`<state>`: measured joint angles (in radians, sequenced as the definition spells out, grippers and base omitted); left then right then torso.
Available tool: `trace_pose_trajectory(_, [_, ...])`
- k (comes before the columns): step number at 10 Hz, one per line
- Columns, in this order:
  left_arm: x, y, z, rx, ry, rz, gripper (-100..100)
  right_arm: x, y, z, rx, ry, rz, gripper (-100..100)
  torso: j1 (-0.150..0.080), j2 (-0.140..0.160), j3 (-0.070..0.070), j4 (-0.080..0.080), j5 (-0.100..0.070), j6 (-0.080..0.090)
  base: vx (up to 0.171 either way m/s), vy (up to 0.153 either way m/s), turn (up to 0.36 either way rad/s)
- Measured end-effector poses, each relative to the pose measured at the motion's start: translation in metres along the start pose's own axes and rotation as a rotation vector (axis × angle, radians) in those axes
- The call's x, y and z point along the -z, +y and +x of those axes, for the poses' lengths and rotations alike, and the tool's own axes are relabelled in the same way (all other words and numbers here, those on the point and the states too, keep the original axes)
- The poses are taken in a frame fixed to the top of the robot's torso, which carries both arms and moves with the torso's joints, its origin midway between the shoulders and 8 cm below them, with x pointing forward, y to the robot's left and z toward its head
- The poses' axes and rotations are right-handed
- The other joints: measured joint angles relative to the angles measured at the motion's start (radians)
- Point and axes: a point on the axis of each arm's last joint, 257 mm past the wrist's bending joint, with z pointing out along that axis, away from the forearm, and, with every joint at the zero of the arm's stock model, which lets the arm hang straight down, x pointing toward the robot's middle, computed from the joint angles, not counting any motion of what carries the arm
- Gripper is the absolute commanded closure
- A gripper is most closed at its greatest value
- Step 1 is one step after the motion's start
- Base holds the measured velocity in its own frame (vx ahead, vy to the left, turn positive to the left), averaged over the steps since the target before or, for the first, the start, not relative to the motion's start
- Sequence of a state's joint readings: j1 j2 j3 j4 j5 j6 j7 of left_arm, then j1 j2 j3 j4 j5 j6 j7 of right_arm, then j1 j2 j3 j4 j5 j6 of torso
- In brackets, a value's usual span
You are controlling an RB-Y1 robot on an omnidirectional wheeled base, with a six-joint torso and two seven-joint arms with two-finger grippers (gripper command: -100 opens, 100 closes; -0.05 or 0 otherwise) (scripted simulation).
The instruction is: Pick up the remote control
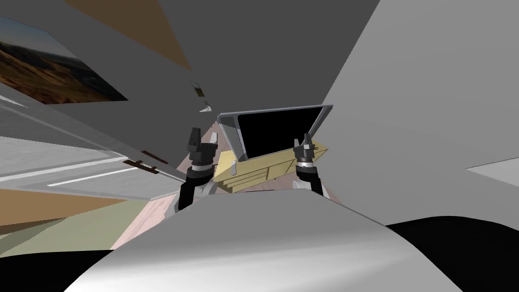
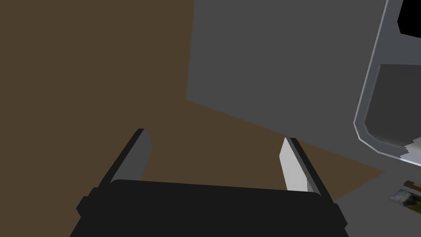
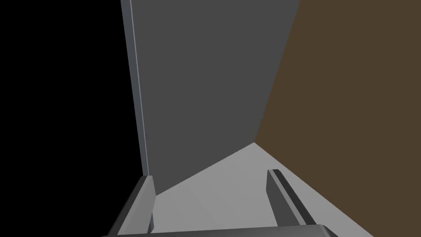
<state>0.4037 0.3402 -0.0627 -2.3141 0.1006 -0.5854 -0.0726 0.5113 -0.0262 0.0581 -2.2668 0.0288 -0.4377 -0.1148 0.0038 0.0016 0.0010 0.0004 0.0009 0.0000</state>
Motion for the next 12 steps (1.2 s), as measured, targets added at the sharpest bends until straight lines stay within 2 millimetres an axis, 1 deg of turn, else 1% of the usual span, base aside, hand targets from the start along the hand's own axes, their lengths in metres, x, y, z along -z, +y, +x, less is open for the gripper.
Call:
trace_pose_trajectory(2, [0.001, 0.010, 0.006, 0.019, 0.041, -0.024, -100, 0.000, 0.000, 0.000, 0.000, 0.000, 0.000, 0, 0.000, 0.000, 0.000, 0.000, 0.000, -0.001, -0.043, 0.039, -0.218])
trace_pose_trajectory(3, [0.002, 0.016, 0.008, 0.027, 0.065, -0.040, -100, 0.000, 0.000, 0.000, 0.000, 0.000, 0.000, 0, 0.000, 0.000, 0.000, 0.000, 0.000, 0.000, -0.057, 0.049, -0.385])
trace_pose_trajectory(6, [0.007, 0.042, 0.022, 0.059, 0.133, -0.106, -100, 0.000, 0.000, 0.000, 0.000, 0.000, 0.000, 0, 0.000, 0.000, 0.000, 0.000, 0.000, 0.000, -0.042, 0.038, -0.159])
trace_pose_trajectory(7, [0.009, 0.048, 0.023, 0.063, 0.148, -0.123, -100, 0.000, 0.000, 0.000, 0.000, 0.000, 0.000, 0, 0.000, -0.001, -0.001, 0.000, 0.000, -0.001, -0.023, 0.031, -0.231])
trace_pose_trajectory(8, [0.012, 0.058, 0.024, 0.073, 0.170, -0.151, -100, 0.000, 0.000, 0.000, 0.000, 0.000, 0.000, 0, 0.000, -0.002, -0.001, 0.000, 0.000, 0.000, -0.047, 0.045, -0.374])
trace_pose_trajectory(9, [0.019, 0.073, 0.027, 0.090, 0.194, -0.198, -100, 0.000, 0.000, 0.000, 0.000, 0.000, 0.000, 0, 0.001, -0.001, -0.001, 0.000, 0.000, 0.000, -0.039, 0.036, -0.182])
trace_pose_trajectory(10, [0.024, 0.082, 0.032, 0.095, 0.216, -0.224, -100, 0.000, 0.000, 0.000, 0.000, 0.000, 0.000, 0, 0.000, -0.001, -0.001, 0.000, 0.000, -0.001, -0.025, 0.022, -0.288])
trace_pose_trajectory(11, [0.033, 0.094, 0.036, 0.103, 0.239, -0.265, -100, 0.000, 0.000, 0.000, 0.000, 0.000, 0.000, 0, 0.000, -0.002, -0.001, 0.000, 0.000, 0.000, -0.018, 0.023, -0.122])
trace_pose_trajectory(12, [0.036, 0.102, 0.038, 0.105, 0.256, -0.289, -100, 0.000, 0.000, 0.000, 0.000, 0.000, 0.000, 0, 0.000, -0.002, -0.001, 0.000, 0.000, -0.001, -0.019, 0.016, -0.247])
